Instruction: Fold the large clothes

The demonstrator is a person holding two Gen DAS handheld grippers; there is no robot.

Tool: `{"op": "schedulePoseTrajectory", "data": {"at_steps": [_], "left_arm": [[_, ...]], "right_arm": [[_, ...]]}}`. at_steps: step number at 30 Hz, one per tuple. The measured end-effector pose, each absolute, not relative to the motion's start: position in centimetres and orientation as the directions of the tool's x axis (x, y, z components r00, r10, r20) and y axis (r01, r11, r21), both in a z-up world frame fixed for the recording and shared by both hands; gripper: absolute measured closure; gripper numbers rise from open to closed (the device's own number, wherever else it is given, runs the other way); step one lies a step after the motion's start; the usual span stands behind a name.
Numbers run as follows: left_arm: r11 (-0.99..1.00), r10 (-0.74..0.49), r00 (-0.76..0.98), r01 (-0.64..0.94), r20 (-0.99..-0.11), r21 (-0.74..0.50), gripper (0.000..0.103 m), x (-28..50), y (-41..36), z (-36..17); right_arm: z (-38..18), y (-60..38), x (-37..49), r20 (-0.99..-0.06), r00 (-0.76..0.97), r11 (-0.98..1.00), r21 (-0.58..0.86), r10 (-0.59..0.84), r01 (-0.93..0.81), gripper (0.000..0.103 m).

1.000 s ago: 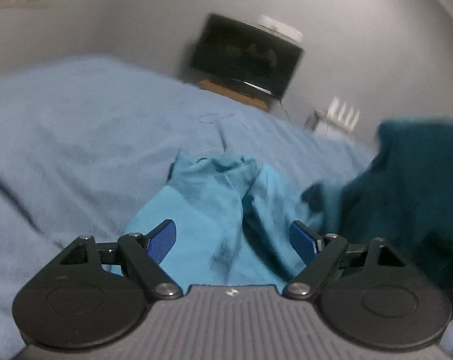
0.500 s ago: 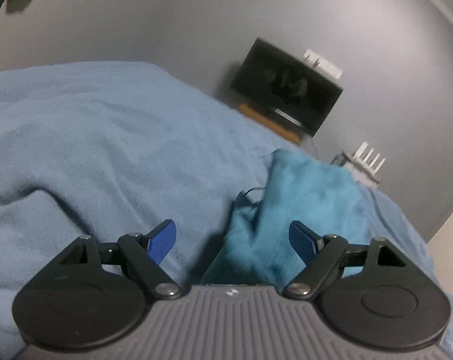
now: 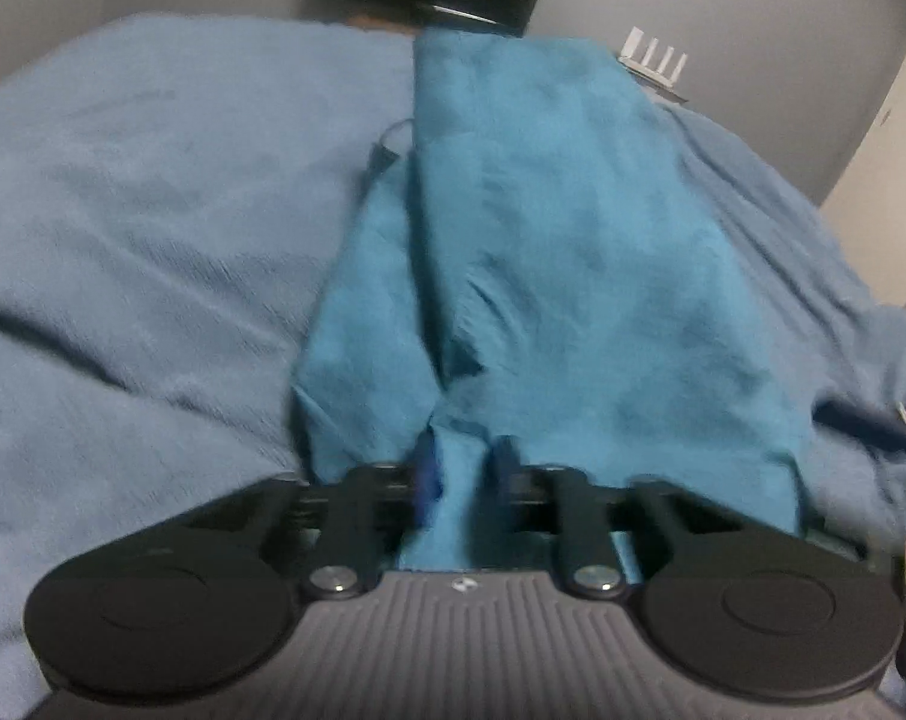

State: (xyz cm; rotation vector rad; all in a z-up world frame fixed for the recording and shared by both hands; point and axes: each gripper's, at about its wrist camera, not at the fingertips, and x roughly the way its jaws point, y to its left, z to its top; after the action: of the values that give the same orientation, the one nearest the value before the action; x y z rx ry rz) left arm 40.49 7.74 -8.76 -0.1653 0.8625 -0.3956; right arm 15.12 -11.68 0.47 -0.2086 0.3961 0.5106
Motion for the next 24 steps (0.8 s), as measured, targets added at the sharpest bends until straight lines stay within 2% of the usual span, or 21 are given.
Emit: {"op": "schedulePoseTrajectory", "data": {"at_steps": [2, 6, 8, 11, 17, 24], "left_arm": [[0.913, -0.407, 0.589, 0.292, -0.698, -0.286, 0.098, 39.7, 7.7, -8.4], [0.912, -0.409, 0.576, 0.291, -0.708, -0.290, 0.099, 38.7, 8.3, -9.0], [0.909, -0.414, 0.573, 0.292, -0.707, -0.296, 0.099, 38.7, 8.5, -9.2], [0.911, -0.408, 0.572, 0.303, -0.711, -0.279, 0.099, 38.7, 8.1, -8.6], [0.925, -0.355, 0.577, 0.331, -0.736, -0.187, 0.100, 39.3, 7.0, -8.8], [0.929, -0.346, 0.580, 0.323, -0.738, -0.182, 0.100, 40.2, 7.2, -8.9]], "right_arm": [[1.4, -13.9, 16.1, -0.406, 0.835, 0.904, -0.046, 0.371, -0.425, 0.046], [2.3, -15.7, 22.1, -0.365, 0.912, 0.968, -0.088, 0.188, -0.235, 0.048], [2.2, -15.9, 25.4, -0.367, 0.920, 0.979, -0.090, 0.140, -0.185, 0.055], [0.3, -15.8, 30.7, -0.426, 0.901, 0.990, -0.067, 0.084, -0.124, 0.063], [-2.4, -11.6, 38.5, -0.430, 0.899, 0.976, -0.147, 0.085, -0.162, 0.065], [-4.4, -6.6, 45.6, -0.460, 0.885, 0.933, -0.280, 0.075, -0.225, 0.074]]}}
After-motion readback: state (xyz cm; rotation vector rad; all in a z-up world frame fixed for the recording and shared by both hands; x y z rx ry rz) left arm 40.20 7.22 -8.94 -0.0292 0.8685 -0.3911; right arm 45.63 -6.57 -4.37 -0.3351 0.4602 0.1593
